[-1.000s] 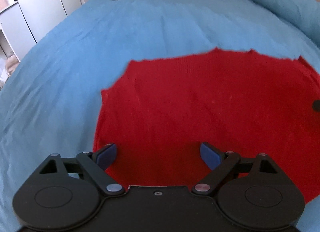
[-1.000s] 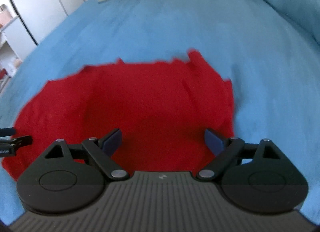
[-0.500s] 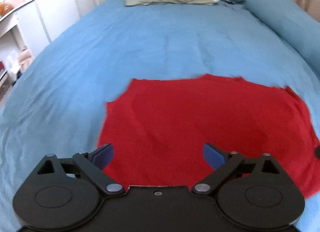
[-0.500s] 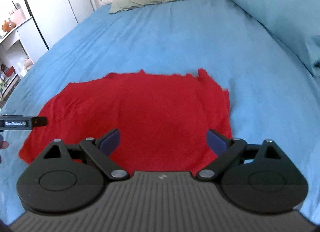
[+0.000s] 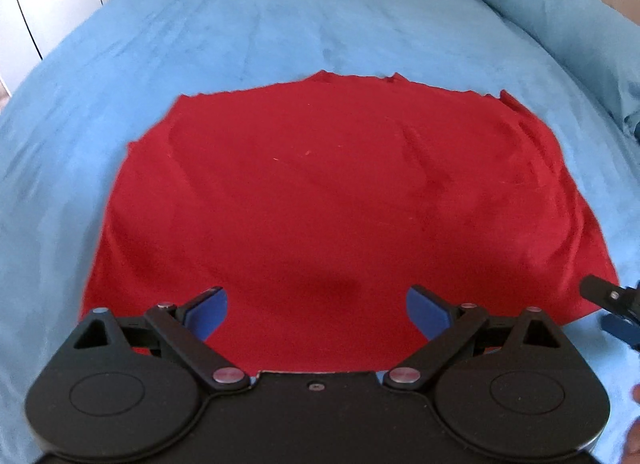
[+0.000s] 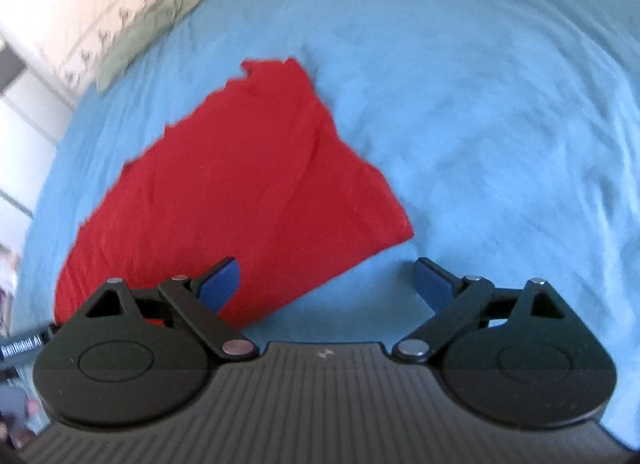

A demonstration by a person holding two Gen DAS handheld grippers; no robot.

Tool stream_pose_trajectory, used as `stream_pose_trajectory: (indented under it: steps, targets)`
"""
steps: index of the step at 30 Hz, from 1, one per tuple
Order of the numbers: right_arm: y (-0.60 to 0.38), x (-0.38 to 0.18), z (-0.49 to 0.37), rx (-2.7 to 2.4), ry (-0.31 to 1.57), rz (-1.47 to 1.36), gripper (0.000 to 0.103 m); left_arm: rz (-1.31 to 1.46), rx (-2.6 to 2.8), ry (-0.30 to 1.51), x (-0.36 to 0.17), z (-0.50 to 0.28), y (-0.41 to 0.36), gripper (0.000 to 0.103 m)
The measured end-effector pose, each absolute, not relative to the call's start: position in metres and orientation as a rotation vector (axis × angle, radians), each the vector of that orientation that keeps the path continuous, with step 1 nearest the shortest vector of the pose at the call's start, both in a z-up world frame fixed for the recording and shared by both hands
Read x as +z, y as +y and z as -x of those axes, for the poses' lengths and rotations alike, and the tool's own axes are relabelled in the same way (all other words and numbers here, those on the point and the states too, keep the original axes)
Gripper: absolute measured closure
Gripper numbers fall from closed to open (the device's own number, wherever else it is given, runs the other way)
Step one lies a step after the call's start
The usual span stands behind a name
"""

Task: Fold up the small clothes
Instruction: 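Open both tools to lay the hem on the sweater and withdraw, then grasp the folded sweater edge with the right tool and fold it over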

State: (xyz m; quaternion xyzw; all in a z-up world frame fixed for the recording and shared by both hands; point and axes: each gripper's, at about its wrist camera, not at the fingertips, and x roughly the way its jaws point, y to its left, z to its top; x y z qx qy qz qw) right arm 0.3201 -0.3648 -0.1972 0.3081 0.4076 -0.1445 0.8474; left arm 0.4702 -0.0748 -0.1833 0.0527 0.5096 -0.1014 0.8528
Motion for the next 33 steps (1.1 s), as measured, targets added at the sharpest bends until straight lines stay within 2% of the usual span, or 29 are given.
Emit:
stream_pose_trajectory:
  steps: [12,17,25,27,29,30,32,33]
  targets:
    - [-0.386,-0.218,-0.326,-0.414,0.721,-0.843,0.0,-0.042,-0.309,1.058,-0.173,-0.477,-0.095,0.005]
    - [-0.39,-0.22,-0.314,-0.439,0.688,-0.945,0.016,0.013,-0.367,1.064,-0.175,-0.48,-0.098,0.005]
    - [-0.383,-0.224,-0.333,-0.331,0.652,-1.035,0.018,0.018,-0.392,1.068,-0.175,-0.488,-0.104,0.005]
    - [-0.381,-0.222,-0.342,-0.323,0.648,-1.0,0.021,0.004,-0.379,1.057,-0.173,-0.493,-0.105,0.005]
    - [-0.383,-0.221,-0.348,-0.338,0.65,-0.961,0.033,0.001,-0.367,1.047,-0.173,-0.499,-0.103,0.005]
    - [-0.384,-0.219,-0.35,-0.353,0.654,-0.936,0.035,-0.001,-0.362,1.045,-0.172,-0.502,-0.102,0.005]
    - [-0.384,-0.216,-0.352,-0.371,0.667,-0.88,0.05,-0.028,-0.337,1.037,-0.174,-0.508,-0.101,0.005]
    - [-0.383,-0.213,-0.352,-0.369,0.683,-0.842,0.053,-0.045,-0.322,1.034,-0.176,-0.51,-0.101,0.005]
